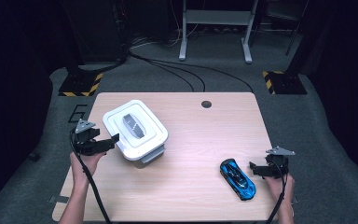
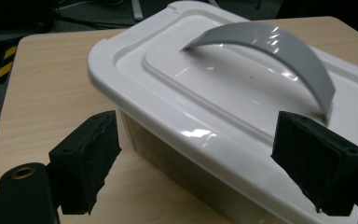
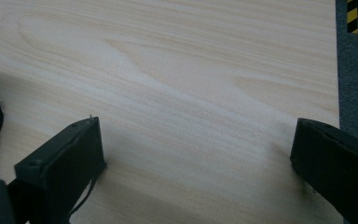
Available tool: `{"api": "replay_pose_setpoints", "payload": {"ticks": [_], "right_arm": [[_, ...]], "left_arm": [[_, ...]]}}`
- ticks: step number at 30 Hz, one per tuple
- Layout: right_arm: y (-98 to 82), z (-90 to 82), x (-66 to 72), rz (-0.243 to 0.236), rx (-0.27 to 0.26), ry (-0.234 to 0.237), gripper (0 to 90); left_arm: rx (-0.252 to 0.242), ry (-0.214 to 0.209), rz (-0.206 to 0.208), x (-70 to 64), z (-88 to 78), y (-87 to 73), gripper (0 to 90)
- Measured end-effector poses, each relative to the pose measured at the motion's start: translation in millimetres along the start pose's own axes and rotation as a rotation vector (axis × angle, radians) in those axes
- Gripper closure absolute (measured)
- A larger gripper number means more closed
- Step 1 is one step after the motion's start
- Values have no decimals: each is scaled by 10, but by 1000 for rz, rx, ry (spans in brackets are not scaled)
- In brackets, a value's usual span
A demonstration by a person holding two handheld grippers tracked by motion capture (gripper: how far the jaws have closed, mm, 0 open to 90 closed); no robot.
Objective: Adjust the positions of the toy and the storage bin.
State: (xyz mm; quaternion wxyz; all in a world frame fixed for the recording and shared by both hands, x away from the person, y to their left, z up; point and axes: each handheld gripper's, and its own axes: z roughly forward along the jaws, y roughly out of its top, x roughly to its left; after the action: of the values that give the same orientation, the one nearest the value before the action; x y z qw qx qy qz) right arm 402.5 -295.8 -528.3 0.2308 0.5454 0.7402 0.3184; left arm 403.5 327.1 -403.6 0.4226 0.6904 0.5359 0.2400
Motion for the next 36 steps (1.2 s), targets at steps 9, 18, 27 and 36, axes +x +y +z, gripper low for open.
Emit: {"api": "replay_pose_setpoints", "payload": {"ticks": [9,18,27,36], "right_arm": [[0,0,0,1,0,-2,17],[-1,0,1,0,-1,-2,17],[-1,-1,0,0,-1,-1,18],[-1,-1,0,0,-1,-1,18]], "left_arm": [[8,-68,-42,54,119,-95,183],[30,-51,2,-145,185,-82,263],[31,-46,15,-279,178,-95,284],[28,-60,43,-502,176,-123,299]]}}
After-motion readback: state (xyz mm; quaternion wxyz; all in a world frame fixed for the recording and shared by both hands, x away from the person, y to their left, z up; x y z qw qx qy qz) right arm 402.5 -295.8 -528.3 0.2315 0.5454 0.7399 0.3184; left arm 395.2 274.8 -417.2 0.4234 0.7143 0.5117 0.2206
